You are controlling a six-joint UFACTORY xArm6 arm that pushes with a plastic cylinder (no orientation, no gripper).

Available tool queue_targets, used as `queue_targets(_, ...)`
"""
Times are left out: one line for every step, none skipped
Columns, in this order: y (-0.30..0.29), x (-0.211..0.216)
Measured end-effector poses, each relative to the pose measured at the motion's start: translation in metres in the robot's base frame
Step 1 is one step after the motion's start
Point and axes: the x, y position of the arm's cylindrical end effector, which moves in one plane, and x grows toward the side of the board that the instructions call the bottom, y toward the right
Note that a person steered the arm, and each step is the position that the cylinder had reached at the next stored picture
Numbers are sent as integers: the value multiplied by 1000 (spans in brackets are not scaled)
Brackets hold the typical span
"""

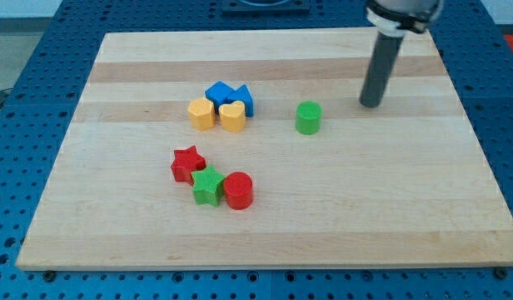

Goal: Push the green circle close to the green star

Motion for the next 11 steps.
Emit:
queue_targets(-28,-2)
queue_targets(-47,14)
queue_targets(-58,27)
queue_targets(-73,43)
queue_targets(-89,60)
queue_targets(-107,78)
queue_targets(-123,95)
queue_targets(-141,113)
queue_targets(-158,132)
queue_targets(-175,150)
queue_targets(-190,167)
